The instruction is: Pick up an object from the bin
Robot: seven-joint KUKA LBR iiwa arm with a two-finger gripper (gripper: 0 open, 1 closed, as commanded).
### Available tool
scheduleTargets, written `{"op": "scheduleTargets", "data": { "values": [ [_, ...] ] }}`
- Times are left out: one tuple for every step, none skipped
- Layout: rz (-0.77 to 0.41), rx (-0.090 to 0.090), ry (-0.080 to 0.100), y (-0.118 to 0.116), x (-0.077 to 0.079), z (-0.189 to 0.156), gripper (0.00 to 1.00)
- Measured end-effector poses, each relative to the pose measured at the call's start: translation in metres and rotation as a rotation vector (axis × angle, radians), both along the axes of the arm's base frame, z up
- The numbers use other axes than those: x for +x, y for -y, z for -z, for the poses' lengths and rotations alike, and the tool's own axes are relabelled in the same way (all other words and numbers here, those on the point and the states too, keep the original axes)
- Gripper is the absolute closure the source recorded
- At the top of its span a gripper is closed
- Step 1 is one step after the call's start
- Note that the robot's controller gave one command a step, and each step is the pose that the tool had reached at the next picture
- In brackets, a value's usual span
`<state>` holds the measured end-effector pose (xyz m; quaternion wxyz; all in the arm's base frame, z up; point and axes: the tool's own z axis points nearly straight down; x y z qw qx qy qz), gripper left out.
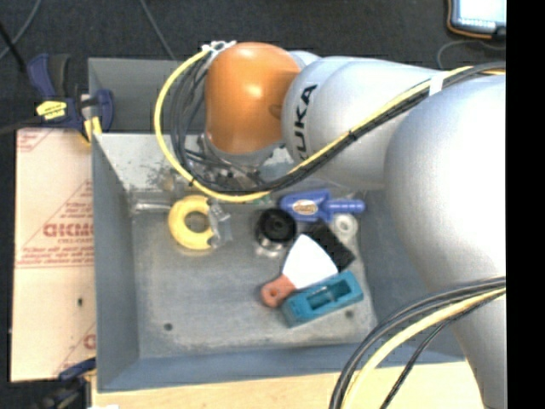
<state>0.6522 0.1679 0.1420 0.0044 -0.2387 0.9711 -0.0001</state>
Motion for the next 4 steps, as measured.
{"op": "scheduleTargets", "data": {
  "values": [
    [0.189,0.004,0.003,0.018,0.002,0.04,0.0],
    [-0.19,0.003,0.012,0.028,0.004,0.058,1.0],
    [-0.421,0.002,0.015,0.034,0.004,0.064,1.0],
    [-0.189,0.007,0.021,0.028,0.006,0.036,1.0]
  ]
}}
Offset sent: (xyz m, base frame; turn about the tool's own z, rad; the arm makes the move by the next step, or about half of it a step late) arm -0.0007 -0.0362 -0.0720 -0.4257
